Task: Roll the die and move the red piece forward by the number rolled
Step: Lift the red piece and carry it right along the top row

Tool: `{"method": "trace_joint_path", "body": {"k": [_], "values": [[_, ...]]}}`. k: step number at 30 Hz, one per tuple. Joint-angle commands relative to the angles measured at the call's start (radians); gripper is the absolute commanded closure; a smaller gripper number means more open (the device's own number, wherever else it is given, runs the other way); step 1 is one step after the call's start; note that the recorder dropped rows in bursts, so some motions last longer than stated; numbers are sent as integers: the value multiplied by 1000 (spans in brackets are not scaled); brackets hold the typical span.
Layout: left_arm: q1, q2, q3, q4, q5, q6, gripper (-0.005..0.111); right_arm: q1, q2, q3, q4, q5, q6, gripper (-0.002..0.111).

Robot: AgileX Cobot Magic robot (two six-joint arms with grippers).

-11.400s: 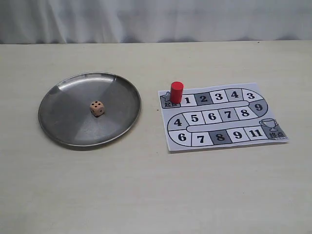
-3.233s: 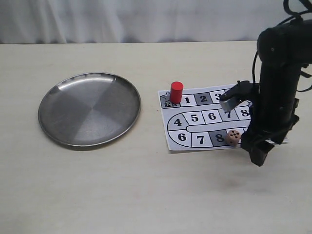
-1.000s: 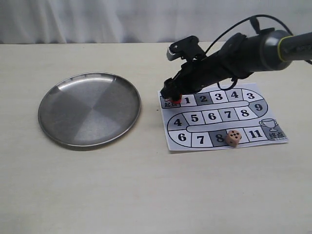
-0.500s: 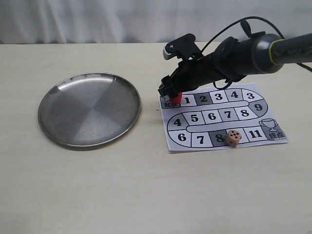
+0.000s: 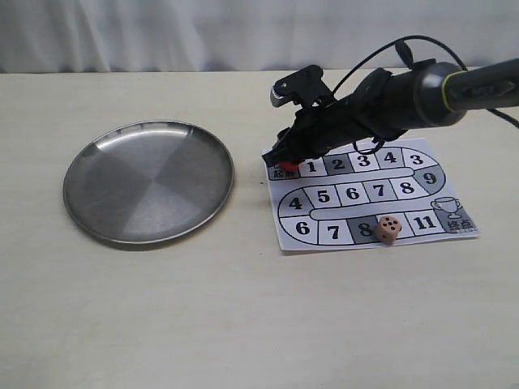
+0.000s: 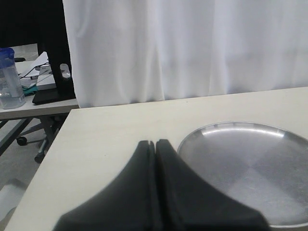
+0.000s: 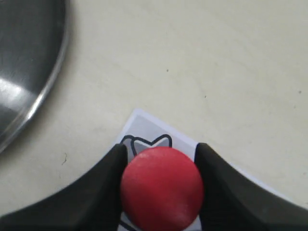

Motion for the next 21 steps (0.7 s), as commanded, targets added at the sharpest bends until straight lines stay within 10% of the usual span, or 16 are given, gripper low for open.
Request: {"method": "trace_joint_path", "body": {"k": [1, 21], "values": [[-7, -5, 2, 3, -11, 3, 107, -5, -76, -3, 2, 13, 8, 104], [-7, -5, 2, 3, -11, 3, 107, -77, -74, 68, -129, 21, 97, 104]]}}
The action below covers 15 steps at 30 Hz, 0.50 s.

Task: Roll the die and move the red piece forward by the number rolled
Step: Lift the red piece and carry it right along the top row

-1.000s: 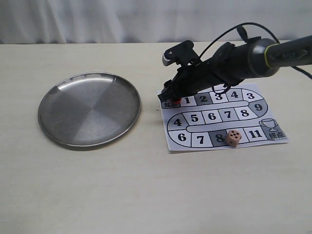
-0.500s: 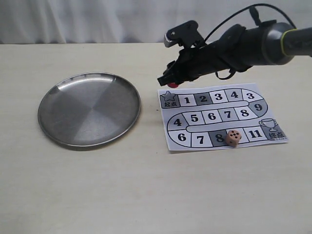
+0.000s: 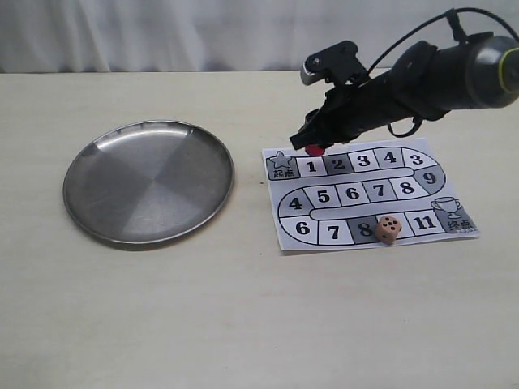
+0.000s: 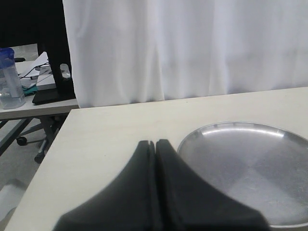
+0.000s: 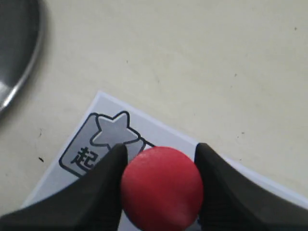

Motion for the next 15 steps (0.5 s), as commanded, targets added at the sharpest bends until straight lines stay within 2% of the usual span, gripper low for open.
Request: {"method": "trace_joint_path", "body": {"k": [1, 9, 15], "values": [[-7, -5, 2, 3, -11, 3, 107, -4, 40, 8, -7, -33, 2, 104], [-7, -5, 2, 3, -11, 3, 107, 0, 129, 8, -7, -81, 5, 104], [-7, -5, 2, 3, -11, 3, 107, 0, 88, 8, -7, -70, 7, 104]]}}
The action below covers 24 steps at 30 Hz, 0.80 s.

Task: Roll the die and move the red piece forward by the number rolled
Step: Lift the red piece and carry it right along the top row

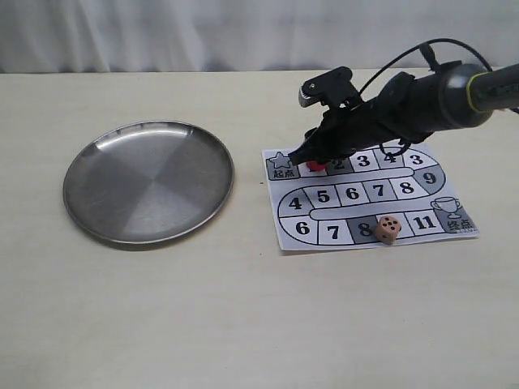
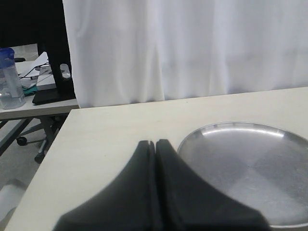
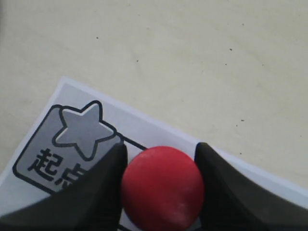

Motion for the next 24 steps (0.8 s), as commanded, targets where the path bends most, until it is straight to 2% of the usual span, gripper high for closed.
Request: {"method": "trace_joint_path", "body": {"k": [1, 11, 14, 24], "values": [[-7, -5, 2, 3, -11, 3, 107, -2, -35, 11, -13, 29, 0, 104], [-7, -5, 2, 3, -11, 3, 107, -39, -207, 11, -66, 71, 28, 104], [-7, -5, 2, 3, -11, 3, 107, -64, -201, 23, -66, 83, 31, 104], [-7, -5, 2, 3, -11, 3, 107, -71, -71, 120, -66, -69, 28, 104]]}}
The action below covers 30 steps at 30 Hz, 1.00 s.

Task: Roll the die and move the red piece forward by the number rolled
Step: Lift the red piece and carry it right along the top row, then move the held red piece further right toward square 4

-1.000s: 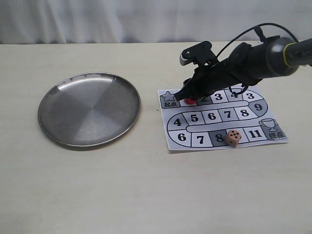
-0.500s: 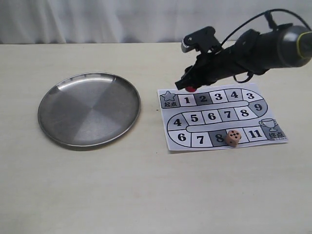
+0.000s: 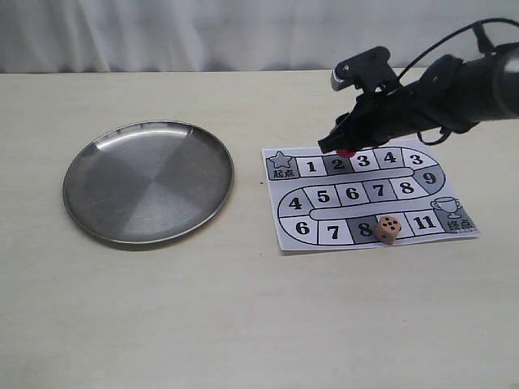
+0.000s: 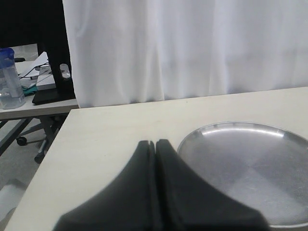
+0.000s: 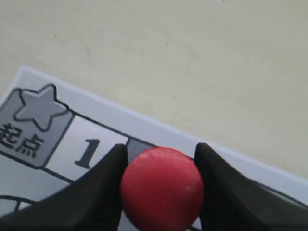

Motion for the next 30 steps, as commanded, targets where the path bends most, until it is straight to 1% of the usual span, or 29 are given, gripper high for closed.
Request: {"method": "trace_joint_path", "body": {"k": [1, 4, 7, 17, 20, 25, 30], "values": [[-7, -5, 2, 3, -11, 3, 107, -5, 81, 14, -6, -39, 4, 104], [-7, -5, 2, 3, -11, 3, 107, -5, 117, 14, -6, -39, 4, 104], [-7, -5, 2, 3, -11, 3, 107, -5, 107, 14, -6, -31, 4, 104], [-7, -5, 2, 3, -9, 3, 107, -5, -121, 14, -6, -50, 4, 104], [-7, -5, 2, 3, -9, 3, 107, -5, -151, 14, -6, -60, 4, 104], [-7, -5, 2, 3, -9, 3, 107, -18, -119, 14, -6, -58, 4, 104], [-7, -5, 2, 3, -9, 3, 107, -47, -33, 14, -6, -51, 5, 104]]}}
